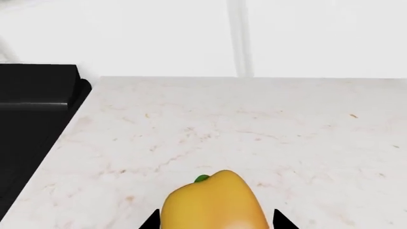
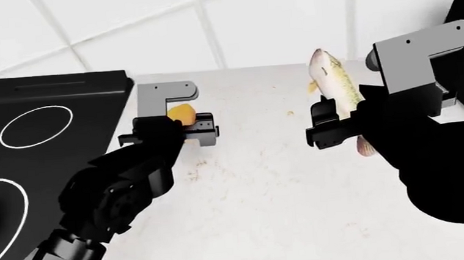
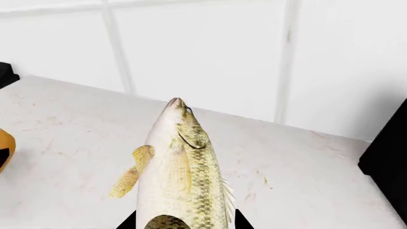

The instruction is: Place both pans onto different burners. Then place the bell pepper and the fish on different pans.

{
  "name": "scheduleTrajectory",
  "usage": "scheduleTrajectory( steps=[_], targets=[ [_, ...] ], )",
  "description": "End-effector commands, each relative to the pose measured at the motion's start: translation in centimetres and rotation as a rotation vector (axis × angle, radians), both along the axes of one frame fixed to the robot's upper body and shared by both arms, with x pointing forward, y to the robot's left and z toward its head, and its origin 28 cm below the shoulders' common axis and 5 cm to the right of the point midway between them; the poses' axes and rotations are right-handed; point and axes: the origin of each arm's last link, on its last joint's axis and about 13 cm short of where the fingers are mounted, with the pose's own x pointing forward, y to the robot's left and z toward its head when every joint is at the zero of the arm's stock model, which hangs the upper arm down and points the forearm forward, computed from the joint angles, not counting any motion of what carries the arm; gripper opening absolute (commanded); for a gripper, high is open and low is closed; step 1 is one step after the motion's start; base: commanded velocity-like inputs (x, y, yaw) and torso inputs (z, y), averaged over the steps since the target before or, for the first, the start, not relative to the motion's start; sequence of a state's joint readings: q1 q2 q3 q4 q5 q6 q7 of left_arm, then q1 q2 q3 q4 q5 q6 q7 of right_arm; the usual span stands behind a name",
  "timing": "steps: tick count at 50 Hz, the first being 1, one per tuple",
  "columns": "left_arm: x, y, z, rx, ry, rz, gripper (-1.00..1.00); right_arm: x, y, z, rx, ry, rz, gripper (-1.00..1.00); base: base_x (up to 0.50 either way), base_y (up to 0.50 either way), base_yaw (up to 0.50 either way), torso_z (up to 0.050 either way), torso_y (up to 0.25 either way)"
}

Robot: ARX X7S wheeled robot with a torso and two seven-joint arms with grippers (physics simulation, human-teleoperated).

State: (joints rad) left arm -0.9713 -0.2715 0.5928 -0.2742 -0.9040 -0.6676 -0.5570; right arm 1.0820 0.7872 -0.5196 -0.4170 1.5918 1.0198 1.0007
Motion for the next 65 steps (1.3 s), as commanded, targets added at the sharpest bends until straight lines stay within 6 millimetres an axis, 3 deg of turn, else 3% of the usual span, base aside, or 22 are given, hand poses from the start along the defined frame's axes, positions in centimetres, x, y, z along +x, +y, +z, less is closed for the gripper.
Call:
scheduleTrajectory(
  steps=[1,18,23,31,40,49,65],
  targets=[
    [0.0,0.1,0.5,-0.034,-0.020,0.010,-1.00,0.2,-0.3,0.5,-0.004,-0.046,-0.023,-1.00,0.00,0.00,0.00,0.000,0.250],
    [-2.2,0.7,1.4,-0.059,-0.046,-0.025,-1.00,-0.4,-0.4,-0.5,0.016,-0.049,-0.021,-1.00,0.00,0.00,0.00,0.000,0.250],
    [-7.1,1.5,4.0,-0.054,-0.153,-0.105,-1.00,-1.8,-0.3,-0.8,0.036,-0.101,0.000,-1.00,0.00,0.00,0.00,0.000,0.172],
    [-11.5,3.1,6.3,-0.052,-0.261,-0.124,-1.00,-4.0,-0.2,-1.2,0.049,-0.141,0.012,-1.00,0.00,0.00,0.00,0.000,0.000],
    [-14.8,4.2,6.1,-0.026,-0.316,-0.125,-1.00,-5.2,0.1,-1.3,0.046,-0.170,0.031,-1.00,0.00,0.00,0.00,0.000,0.000],
    [-16.4,5.1,5.9,-0.019,-0.342,-0.113,-1.00,-6.0,0.1,-1.3,0.047,-0.189,0.032,-1.00,0.00,0.00,0.00,0.000,0.000],
    [-17.2,6.2,6.3,-0.020,-0.356,-0.078,-1.00,-6.4,0.4,-1.0,0.034,-0.204,0.040,-1.00,-0.31,0.02,0.00,0.000,0.001]
  ],
)
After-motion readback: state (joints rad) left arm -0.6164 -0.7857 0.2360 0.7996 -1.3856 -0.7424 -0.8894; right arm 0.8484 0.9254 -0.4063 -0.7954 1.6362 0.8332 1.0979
